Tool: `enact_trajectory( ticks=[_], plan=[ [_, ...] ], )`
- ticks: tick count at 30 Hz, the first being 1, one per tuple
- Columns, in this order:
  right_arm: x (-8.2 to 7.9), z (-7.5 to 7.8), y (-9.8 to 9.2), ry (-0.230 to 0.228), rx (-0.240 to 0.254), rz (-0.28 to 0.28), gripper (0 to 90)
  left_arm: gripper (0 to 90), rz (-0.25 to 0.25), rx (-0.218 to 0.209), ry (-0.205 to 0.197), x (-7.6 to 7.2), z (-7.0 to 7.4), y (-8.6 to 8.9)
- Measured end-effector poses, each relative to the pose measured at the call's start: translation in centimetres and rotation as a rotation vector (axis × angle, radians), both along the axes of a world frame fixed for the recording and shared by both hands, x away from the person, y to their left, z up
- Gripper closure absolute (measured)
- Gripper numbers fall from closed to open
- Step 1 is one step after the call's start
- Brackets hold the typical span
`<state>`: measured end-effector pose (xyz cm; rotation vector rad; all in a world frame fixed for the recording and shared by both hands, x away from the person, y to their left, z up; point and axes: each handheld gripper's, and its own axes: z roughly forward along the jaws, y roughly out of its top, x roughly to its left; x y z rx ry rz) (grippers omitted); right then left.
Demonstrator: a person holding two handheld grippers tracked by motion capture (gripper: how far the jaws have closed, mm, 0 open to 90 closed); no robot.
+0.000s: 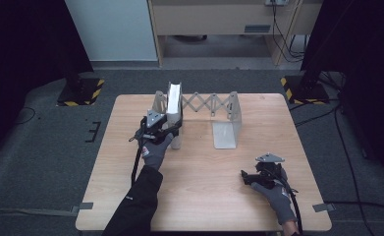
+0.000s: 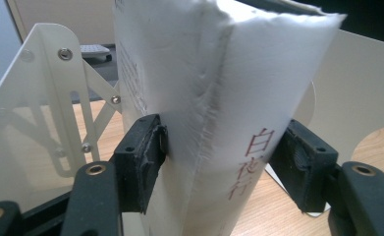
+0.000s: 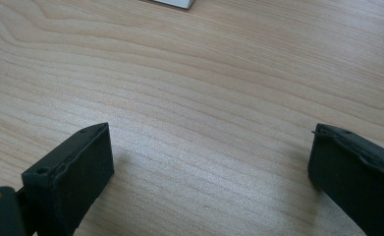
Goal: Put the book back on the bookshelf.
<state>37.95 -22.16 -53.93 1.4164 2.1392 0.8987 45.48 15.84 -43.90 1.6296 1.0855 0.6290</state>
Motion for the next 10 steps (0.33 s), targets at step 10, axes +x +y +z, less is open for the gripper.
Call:
enact_trajectory(
  ticks=[10],
  plan=[
    [0.0, 0.0, 0.0, -0.008, -0.002, -0.026, 5.5, 33.1, -0.039, 0.043, 0.062, -4.9, -0.8, 2.8]
  ],
)
